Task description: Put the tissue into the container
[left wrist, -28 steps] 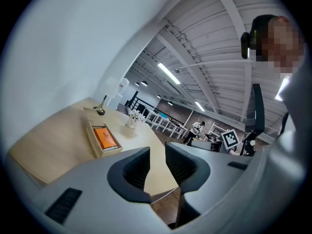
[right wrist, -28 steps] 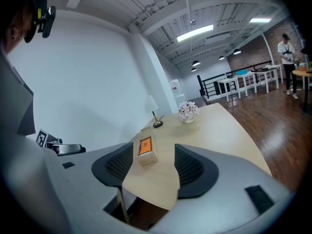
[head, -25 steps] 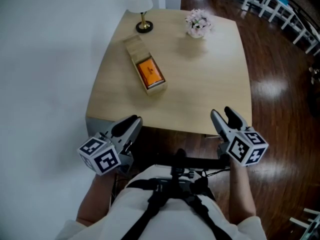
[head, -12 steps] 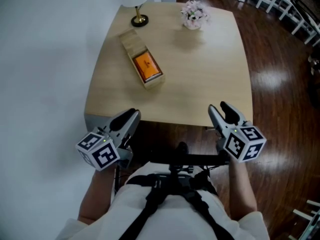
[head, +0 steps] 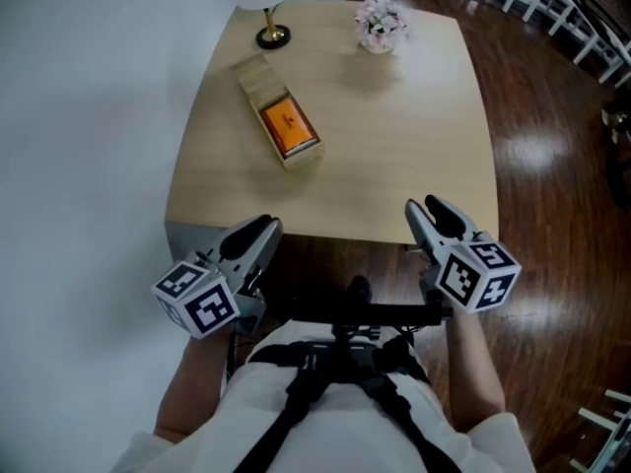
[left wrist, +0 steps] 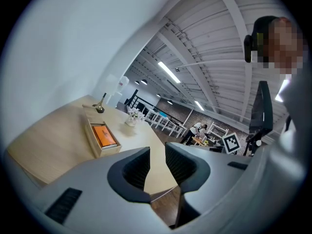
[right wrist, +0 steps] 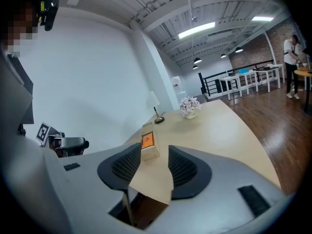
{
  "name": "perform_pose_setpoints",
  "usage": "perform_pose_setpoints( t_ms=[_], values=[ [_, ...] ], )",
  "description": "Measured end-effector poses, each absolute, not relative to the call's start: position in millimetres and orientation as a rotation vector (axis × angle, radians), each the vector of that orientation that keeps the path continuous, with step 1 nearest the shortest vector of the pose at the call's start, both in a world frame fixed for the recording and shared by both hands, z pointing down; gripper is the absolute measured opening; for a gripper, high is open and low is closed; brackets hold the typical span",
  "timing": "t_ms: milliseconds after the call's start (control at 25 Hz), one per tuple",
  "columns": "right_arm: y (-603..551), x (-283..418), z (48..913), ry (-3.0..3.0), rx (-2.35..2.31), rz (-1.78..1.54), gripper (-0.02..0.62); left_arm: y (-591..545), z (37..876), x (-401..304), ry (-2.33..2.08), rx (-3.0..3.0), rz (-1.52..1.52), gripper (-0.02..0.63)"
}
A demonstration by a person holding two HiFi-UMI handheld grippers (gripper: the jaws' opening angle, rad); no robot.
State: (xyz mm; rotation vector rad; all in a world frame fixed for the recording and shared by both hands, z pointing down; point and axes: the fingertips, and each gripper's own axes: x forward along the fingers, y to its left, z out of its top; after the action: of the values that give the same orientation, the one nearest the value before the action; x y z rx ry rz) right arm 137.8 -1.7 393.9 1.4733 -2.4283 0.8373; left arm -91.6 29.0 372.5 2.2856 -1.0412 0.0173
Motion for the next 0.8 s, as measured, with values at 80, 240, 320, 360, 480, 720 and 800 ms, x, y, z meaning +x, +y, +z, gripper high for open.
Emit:
perform_pose_setpoints(
  t_ms=[80,240,320,360,480,720,800],
  values=[
    [-1.8,136.8,393.7,-2.436,1.476,0.825,0.101,30.0,372.8,-90.6,-1.035,2.29,0.016,0.101],
    [-1.3,136.0,392.7,-2.434,1.475,0.813,0.05,30.8,372.9,-88.6,-1.018,2.3,0.004,0.101],
    [-2.0,135.1,392.9,-2.432,1.47,0.81,0.037,29.9,373.3,-88.3,-1.013,2.301,0.005,0.101],
    [-2.2,134.8,393.0,-2.43,1.468,0.808,0.026,29.7,373.4,-88.0,-1.011,2.302,0.006,0.101],
    [-0.9,134.6,393.7,-2.423,1.464,0.8,0.006,31.1,374.1,-86.8,-1.006,2.305,0.009,0.101],
    [-2.5,134.1,392.6,-2.407,1.453,0.791,0.0,29.8,373.0,-87.1,-1.005,2.303,0.024,0.101],
    [-2.5,133.8,392.0,-2.401,1.448,0.789,0.0,29.2,373.1,-87.0,-0.999,2.312,0.027,0.101]
  ],
)
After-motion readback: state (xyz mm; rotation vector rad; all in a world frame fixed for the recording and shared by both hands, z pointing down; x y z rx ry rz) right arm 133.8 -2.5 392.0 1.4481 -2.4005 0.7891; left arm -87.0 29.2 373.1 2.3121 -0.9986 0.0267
